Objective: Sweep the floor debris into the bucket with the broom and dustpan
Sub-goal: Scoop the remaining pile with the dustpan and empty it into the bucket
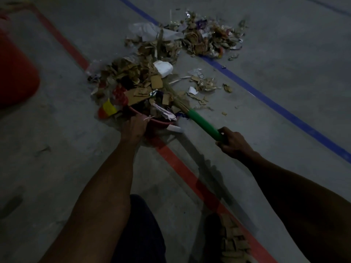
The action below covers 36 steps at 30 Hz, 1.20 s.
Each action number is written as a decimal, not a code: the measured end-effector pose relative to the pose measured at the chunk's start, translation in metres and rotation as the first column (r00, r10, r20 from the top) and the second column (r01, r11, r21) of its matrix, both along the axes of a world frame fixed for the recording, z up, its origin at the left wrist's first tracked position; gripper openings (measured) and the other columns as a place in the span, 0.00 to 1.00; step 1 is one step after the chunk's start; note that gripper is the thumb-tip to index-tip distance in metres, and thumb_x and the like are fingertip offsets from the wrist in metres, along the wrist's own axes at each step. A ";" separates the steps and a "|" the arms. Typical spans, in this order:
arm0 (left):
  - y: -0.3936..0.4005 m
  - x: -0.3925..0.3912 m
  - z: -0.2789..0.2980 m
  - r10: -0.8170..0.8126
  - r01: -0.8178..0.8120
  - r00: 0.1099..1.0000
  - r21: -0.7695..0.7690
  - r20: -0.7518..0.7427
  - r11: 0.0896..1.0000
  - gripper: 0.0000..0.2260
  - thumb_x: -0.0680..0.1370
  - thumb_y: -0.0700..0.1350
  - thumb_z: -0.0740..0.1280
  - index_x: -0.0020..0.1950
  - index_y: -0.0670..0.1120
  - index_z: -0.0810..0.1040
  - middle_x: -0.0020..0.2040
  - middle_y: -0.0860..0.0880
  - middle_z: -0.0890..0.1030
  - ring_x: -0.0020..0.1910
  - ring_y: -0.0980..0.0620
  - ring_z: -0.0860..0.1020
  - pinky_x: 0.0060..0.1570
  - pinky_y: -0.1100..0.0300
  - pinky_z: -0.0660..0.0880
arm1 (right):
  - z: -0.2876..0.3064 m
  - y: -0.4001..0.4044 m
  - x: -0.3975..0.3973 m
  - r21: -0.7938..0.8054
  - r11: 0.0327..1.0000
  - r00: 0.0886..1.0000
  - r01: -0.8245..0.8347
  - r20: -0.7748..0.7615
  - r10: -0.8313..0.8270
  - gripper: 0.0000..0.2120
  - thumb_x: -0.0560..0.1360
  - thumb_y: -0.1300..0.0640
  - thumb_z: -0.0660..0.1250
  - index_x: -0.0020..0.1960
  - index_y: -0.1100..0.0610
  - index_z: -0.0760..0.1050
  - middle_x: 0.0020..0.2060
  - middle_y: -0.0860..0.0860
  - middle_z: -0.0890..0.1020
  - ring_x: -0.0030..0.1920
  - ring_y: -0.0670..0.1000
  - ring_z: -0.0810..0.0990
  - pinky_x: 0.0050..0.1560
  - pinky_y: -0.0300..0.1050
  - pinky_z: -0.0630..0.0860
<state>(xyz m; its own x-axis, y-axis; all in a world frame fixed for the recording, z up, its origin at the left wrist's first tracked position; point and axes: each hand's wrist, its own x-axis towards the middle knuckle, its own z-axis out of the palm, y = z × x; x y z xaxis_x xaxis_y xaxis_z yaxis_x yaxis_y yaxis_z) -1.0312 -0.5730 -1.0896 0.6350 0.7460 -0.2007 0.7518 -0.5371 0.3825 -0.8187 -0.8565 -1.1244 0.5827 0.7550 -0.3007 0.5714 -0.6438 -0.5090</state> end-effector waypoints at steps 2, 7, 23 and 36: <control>0.002 0.007 0.007 0.017 -0.016 0.999 -0.017 0.035 1.000 0.17 0.83 0.50 0.60 0.62 0.38 0.77 0.61 0.34 0.76 0.60 0.32 0.75 0.58 0.43 0.72 | 0.010 0.003 0.007 0.003 1.000 1.000 0.014 0.018 -0.014 0.22 0.79 0.52 0.69 0.70 0.54 0.68 0.52 0.60 0.82 0.45 0.56 0.79 0.51 0.50 0.78; 0.006 0.025 0.039 0.065 -0.065 0.997 0.001 0.039 0.998 0.18 0.83 0.51 0.60 0.65 0.40 0.76 0.64 0.33 0.75 0.63 0.33 0.73 0.59 0.47 0.70 | 0.033 0.012 0.020 0.048 0.999 0.999 0.023 0.046 -0.025 0.23 0.80 0.52 0.68 0.72 0.56 0.69 0.55 0.60 0.82 0.45 0.53 0.77 0.50 0.44 0.72; 0.040 0.025 0.187 0.220 -0.232 0.968 0.095 0.120 0.968 0.19 0.82 0.52 0.62 0.62 0.37 0.75 0.57 0.34 0.79 0.56 0.34 0.78 0.55 0.44 0.75 | 0.205 0.061 0.053 0.206 0.963 0.982 -0.175 0.111 0.155 0.15 0.78 0.56 0.69 0.64 0.58 0.78 0.39 0.51 0.80 0.37 0.53 0.79 0.39 0.44 0.72; -0.003 -0.024 0.438 0.371 -0.368 0.928 0.059 -0.042 0.928 0.22 0.82 0.55 0.59 0.63 0.37 0.73 0.60 0.36 0.78 0.59 0.34 0.76 0.56 0.45 0.72 | 0.476 0.047 0.017 0.174 0.959 0.973 -0.225 -0.004 0.229 0.18 0.78 0.56 0.69 0.67 0.58 0.76 0.39 0.50 0.81 0.36 0.49 0.80 0.41 0.48 0.80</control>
<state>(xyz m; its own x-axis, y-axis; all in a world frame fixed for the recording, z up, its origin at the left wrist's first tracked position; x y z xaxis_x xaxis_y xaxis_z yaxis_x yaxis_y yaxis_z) -1.0554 -0.5756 -0.6520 0.3024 0.9356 -0.1825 0.9184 -0.2347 0.3185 -0.8019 -0.8100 -0.6483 0.3841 0.9080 -0.1671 0.6785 -0.4004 -0.6159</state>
